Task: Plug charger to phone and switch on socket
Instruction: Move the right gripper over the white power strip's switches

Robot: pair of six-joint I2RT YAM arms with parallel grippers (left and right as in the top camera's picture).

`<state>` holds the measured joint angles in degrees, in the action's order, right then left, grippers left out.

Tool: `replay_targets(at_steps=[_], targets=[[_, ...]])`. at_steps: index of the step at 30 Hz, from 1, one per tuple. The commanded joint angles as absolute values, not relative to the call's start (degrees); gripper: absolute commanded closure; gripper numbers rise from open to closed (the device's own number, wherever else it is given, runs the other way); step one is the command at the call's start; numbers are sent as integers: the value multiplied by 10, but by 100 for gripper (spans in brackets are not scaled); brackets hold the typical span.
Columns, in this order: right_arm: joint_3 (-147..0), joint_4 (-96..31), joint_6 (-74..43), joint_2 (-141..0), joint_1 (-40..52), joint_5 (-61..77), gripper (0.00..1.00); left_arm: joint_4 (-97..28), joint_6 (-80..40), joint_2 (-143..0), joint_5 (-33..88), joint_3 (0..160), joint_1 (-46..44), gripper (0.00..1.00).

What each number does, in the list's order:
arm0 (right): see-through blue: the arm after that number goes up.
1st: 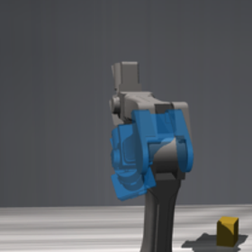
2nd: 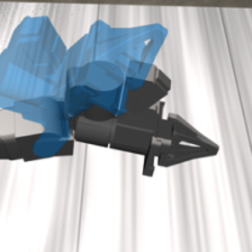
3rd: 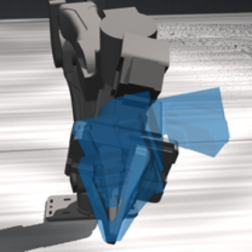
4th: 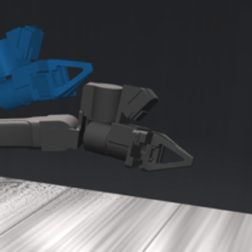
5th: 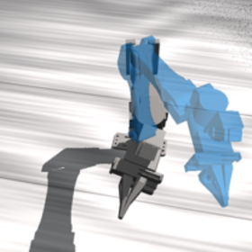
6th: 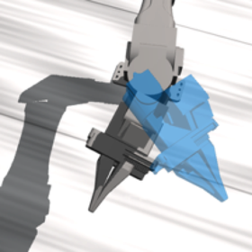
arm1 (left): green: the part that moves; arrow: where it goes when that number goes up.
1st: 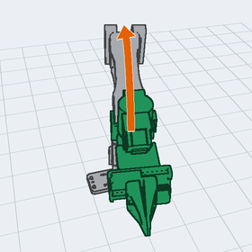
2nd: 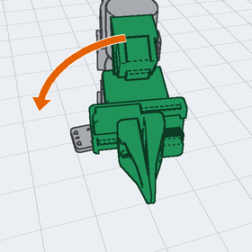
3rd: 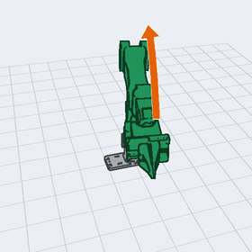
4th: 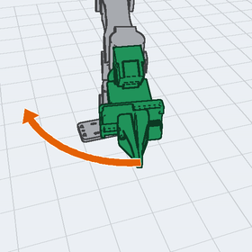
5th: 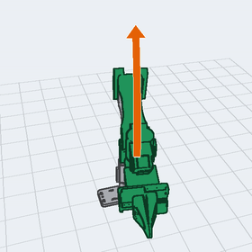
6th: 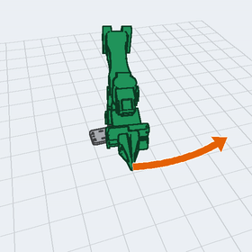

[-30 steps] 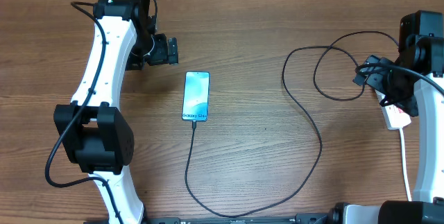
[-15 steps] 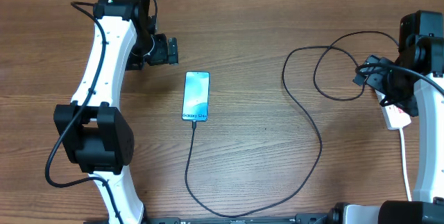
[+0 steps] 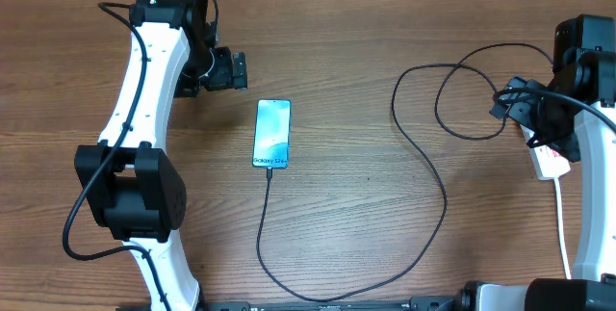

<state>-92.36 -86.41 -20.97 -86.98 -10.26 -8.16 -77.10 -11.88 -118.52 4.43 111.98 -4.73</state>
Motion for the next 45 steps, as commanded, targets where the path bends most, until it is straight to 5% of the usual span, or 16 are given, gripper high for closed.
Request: replay_targets(at_steps=[1,15,25,26,28,30,45], targets=[[-933,-862,-209,-868,-103,-90,0,-771,-124,-1176,40,1122,-45,0],[-933,-858,-211,-868,-103,-89,0,-771,-124,-1176,40,1122,-45,1],[-933,-720,-230,-868,-103,30,0,-771,-124,-1176,41,1122,-45,0],[-933,-711,-224,-868,-103,28,10,-771,-124,-1176,40,1122,-45,0],[-932,-698,-225,-868,-104,20,62,-771,-125,-1176,40,1122,-45,0],[-933,-681,-247,-868,-109,-10,95,-771,-124,-1176,41,1122,-45,1],[-932,-652,-265,-929,-247,-128,96,-771,-124,-1176,41,1122,-45,0]])
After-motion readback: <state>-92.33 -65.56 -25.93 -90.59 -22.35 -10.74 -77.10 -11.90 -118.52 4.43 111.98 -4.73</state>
